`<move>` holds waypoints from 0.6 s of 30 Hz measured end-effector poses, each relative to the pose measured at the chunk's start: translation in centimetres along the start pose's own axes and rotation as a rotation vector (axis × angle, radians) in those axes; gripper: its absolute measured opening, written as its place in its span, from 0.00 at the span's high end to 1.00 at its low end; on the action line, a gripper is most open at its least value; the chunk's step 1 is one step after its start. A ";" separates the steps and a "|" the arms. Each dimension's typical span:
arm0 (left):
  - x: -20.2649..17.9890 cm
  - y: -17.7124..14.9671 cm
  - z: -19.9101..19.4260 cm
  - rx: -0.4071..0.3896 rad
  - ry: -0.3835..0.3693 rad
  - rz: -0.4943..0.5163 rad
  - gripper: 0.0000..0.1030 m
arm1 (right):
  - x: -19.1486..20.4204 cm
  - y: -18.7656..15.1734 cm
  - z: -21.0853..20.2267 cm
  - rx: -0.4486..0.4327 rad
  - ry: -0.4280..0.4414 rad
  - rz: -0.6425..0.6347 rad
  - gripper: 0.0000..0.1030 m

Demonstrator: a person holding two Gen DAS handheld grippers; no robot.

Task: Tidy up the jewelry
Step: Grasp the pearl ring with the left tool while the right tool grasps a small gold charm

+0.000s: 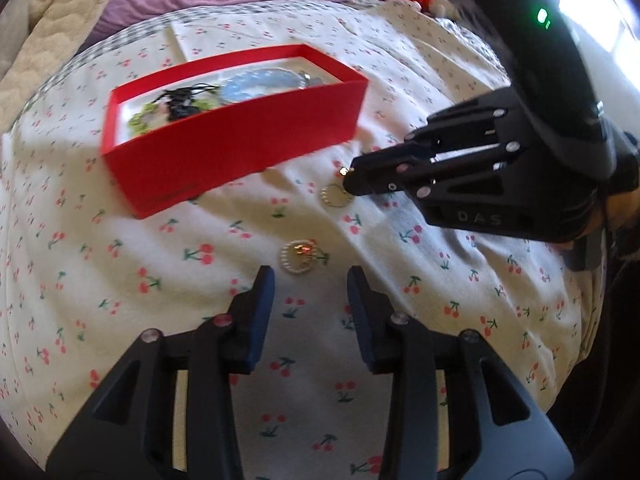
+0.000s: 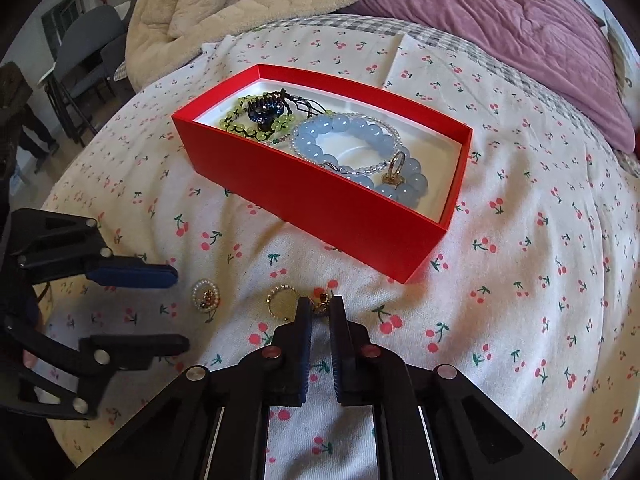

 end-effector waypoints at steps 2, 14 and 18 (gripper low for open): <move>-0.1 0.2 0.1 -0.001 0.006 0.006 0.66 | 0.0 -0.3 -0.3 0.002 0.006 0.001 0.92; 0.6 0.9 1.2 0.008 0.014 -0.025 0.95 | 0.0 -1.4 -1.3 0.009 0.020 -0.005 0.92; 0.3 1.4 0.0 -0.029 0.014 -0.014 1.00 | -0.4 -1.3 -1.9 -0.001 0.023 0.005 0.92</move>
Point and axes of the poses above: each gripper's, at about its wrist camera, not at the fingertips, and z roughly the way its jaws point, x to its left, y to its top, the point moved 6 cm from there along z, roughly the way its jaws point, and after that the axes turned 12 degrees about z, right-handed, at the moved point
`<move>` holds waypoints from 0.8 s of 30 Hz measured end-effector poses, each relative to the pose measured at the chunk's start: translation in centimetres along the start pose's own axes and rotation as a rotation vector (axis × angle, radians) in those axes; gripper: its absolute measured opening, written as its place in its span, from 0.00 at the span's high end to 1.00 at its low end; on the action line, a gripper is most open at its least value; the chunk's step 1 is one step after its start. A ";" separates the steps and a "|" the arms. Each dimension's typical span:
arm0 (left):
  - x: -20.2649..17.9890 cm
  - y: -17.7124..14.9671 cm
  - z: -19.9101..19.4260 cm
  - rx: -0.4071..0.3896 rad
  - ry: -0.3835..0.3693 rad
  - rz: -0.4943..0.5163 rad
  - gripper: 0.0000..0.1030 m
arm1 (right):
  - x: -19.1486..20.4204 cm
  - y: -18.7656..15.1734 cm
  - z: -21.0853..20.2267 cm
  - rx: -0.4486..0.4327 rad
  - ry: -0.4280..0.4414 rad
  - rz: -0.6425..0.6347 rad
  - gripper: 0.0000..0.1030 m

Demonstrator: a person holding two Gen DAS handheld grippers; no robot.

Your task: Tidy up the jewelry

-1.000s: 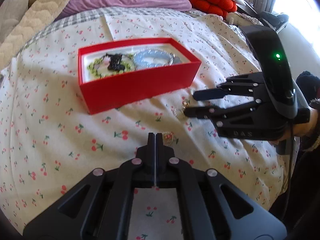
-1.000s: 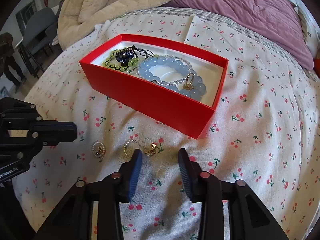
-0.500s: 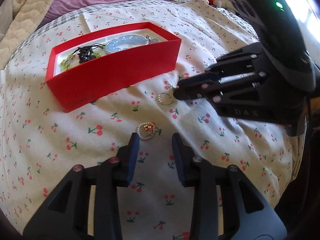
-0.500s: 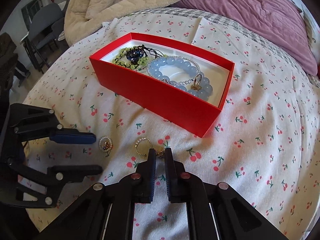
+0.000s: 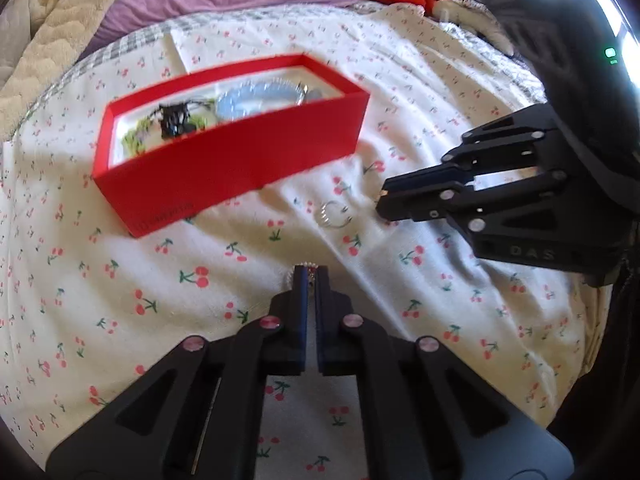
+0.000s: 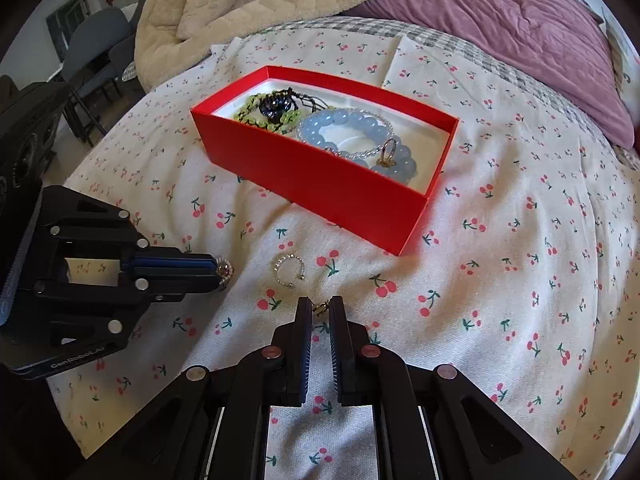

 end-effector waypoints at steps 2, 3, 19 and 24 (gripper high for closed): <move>0.1 0.1 -0.7 -0.017 -0.010 -0.011 1.00 | -0.2 0.2 -0.4 -0.009 0.005 0.006 0.92; 0.2 0.3 -1.1 -0.031 -0.013 -0.021 1.00 | -0.2 0.3 -0.6 -0.014 0.008 0.009 0.92; 0.7 -1.0 -1.6 -0.014 -0.022 -0.042 0.83 | 0.2 -0.3 -2.1 -0.023 0.027 0.012 0.92; 0.0 -0.8 -0.3 0.008 -0.017 -0.020 0.83 | 0.6 -0.6 -1.6 -0.006 0.029 -0.002 0.92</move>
Point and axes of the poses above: each gripper's, at about its wrist camera, not at the fingertips, and z roughly the way its jaws point, x to its left, y to its top, the point moved 6 cm from there along z, roughly the way its jaws point, and after that the axes turned 12 degrees about z, right-handed, at the moved point
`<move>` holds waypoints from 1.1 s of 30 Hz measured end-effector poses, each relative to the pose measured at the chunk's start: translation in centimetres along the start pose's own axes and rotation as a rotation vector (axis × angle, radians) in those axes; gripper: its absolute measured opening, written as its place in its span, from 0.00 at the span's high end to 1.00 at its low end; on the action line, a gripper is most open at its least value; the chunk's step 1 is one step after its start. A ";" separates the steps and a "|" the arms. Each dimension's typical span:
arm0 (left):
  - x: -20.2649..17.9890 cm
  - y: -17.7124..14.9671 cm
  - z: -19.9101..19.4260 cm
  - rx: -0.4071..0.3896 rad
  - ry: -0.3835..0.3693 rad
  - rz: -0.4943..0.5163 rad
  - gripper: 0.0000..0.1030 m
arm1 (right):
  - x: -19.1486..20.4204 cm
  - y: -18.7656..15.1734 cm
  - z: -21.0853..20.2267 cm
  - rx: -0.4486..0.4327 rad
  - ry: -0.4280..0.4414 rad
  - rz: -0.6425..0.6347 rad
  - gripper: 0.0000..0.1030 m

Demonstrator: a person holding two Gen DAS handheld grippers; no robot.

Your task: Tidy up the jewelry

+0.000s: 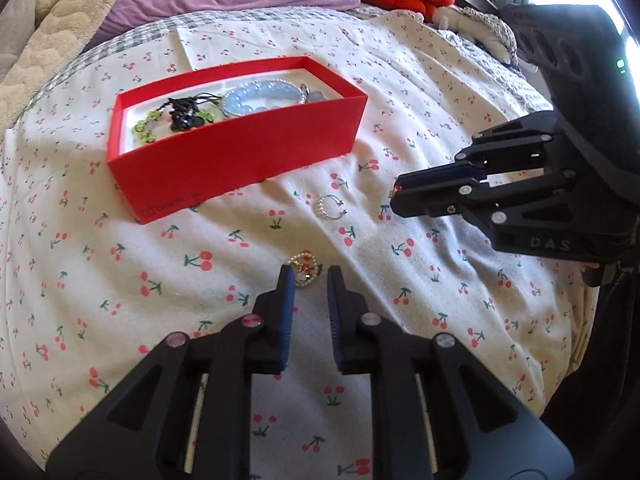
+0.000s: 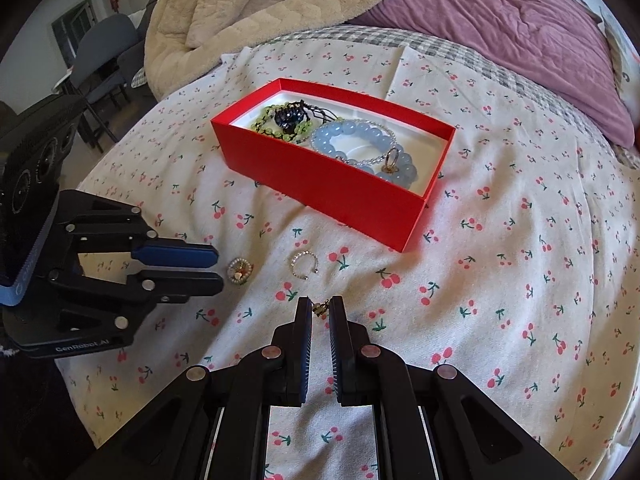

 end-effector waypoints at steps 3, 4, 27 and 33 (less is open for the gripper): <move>0.1 0.0 0.7 0.018 0.011 0.009 0.83 | 0.1 0.0 0.0 0.001 0.003 -0.006 0.92; 0.2 0.0 1.0 0.027 0.014 0.006 0.83 | 0.1 0.0 0.1 0.002 0.003 -0.006 0.92; 1.0 -0.3 -1.8 -0.026 -0.033 -0.076 0.94 | -0.8 -0.1 -0.1 0.004 -0.008 0.013 0.92; 2.7 -3.1 -0.2 0.095 0.086 -0.084 0.93 | -0.8 -0.4 0.2 0.019 -0.017 0.010 0.92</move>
Point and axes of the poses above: each gripper's, at about its wrist camera, not at the fingertips, and z roughly the way its jaws point, x to its left, y to its top, the point moved 6 cm from there along z, roughly the way its jaws point, and after that the axes turned 12 degrees about z, right-handed, at the moved point
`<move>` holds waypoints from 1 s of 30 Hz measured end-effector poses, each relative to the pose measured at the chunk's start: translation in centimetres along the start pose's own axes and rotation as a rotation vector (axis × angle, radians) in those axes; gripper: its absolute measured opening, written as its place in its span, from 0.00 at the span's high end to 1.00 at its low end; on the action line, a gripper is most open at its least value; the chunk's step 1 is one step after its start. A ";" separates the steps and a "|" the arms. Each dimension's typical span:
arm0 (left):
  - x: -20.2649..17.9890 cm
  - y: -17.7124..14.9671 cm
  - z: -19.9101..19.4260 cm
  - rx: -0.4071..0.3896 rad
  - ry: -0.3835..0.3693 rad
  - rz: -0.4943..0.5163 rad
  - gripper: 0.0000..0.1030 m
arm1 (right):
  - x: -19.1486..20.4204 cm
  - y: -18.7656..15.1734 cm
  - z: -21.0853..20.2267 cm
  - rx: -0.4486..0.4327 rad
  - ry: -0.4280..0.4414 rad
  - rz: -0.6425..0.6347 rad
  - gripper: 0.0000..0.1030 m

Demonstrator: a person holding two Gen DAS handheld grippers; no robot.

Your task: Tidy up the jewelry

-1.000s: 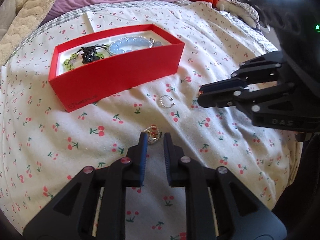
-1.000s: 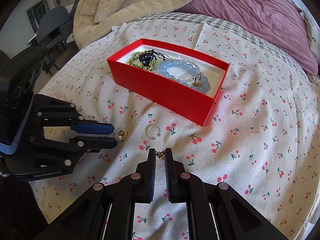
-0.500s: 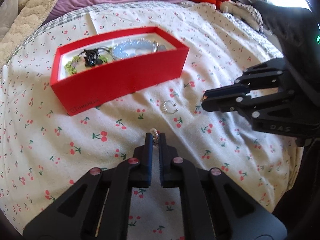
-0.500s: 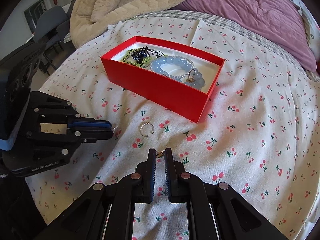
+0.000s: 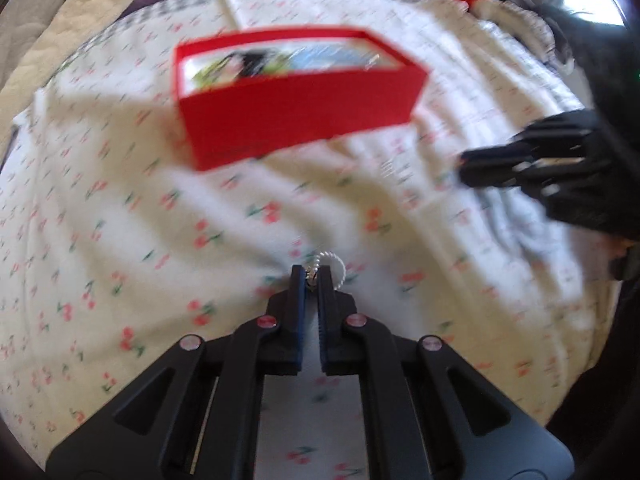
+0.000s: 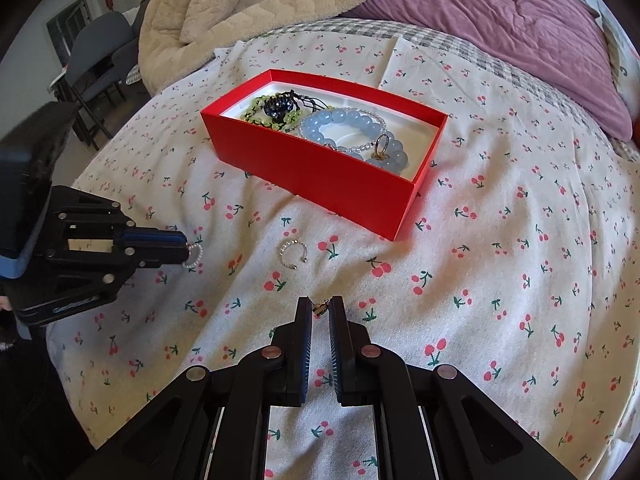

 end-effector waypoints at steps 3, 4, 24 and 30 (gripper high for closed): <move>0.8 -0.3 -0.8 -0.002 0.044 0.002 0.93 | 0.0 0.0 0.0 0.001 0.000 -0.005 0.92; 1.1 -0.4 -1.0 0.003 0.053 -0.002 0.93 | 0.0 0.0 0.1 0.002 0.000 -0.004 0.92; 1.8 -0.8 -2.7 -0.046 0.009 0.049 0.61 | 0.0 -0.5 0.4 0.026 0.000 -0.008 0.91; 0.8 0.0 -1.1 0.005 0.016 0.089 0.62 | 0.1 -0.5 0.6 0.028 0.000 -0.012 0.91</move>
Point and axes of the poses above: each gripper's, at about its wrist camera, not at the fingertips, and z roughly the way its jaws point, x to its left, y to its top, the point moved 6 cm from there along z, roughly the way its jaws point, and after that the axes turned 12 degrees about z, right-handed, at the moved point
